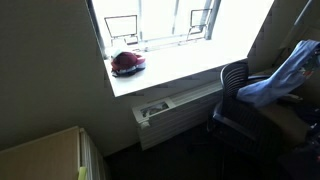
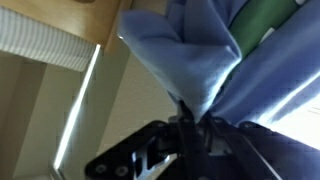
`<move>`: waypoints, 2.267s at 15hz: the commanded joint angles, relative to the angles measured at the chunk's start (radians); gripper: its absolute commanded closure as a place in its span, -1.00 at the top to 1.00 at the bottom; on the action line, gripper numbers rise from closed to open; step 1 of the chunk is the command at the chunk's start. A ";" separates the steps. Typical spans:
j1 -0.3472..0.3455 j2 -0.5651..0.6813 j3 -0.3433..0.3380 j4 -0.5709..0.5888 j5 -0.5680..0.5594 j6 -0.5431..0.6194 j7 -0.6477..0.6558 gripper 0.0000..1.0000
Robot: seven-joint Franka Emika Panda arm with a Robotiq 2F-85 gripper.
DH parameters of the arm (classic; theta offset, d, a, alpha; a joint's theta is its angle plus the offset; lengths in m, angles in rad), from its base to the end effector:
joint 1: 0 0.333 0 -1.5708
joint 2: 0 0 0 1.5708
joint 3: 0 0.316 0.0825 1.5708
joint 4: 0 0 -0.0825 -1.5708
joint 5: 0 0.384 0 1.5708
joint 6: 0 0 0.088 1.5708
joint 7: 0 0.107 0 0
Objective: Remove the bag and the shirt from the chair and put them on the couch
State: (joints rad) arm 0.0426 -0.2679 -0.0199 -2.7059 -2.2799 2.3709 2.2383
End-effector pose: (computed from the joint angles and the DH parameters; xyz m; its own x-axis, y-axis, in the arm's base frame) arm 0.4023 0.0008 0.3196 0.3920 0.1788 0.9024 -0.4128 -0.8424 0.3462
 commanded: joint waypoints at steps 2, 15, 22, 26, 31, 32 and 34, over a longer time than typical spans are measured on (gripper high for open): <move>-0.077 0.096 -0.128 0.049 -0.253 -0.226 0.099 -0.95; -0.202 0.150 -0.233 0.048 -0.242 -0.194 -0.068 -0.95; -0.310 0.204 -0.354 0.134 -0.264 0.206 -0.196 -0.95; -0.330 0.195 -0.364 0.121 -0.220 0.161 -0.237 -0.80; -0.340 0.208 -0.367 0.134 -0.207 0.161 -0.253 -0.80; -0.340 0.208 -0.367 0.134 -0.207 0.161 -0.253 -0.80; -0.342 0.222 -0.370 0.136 -0.184 0.206 -0.263 -0.28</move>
State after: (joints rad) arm -0.2864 -0.0587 -0.3990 -2.5717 -2.4904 2.5310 1.9905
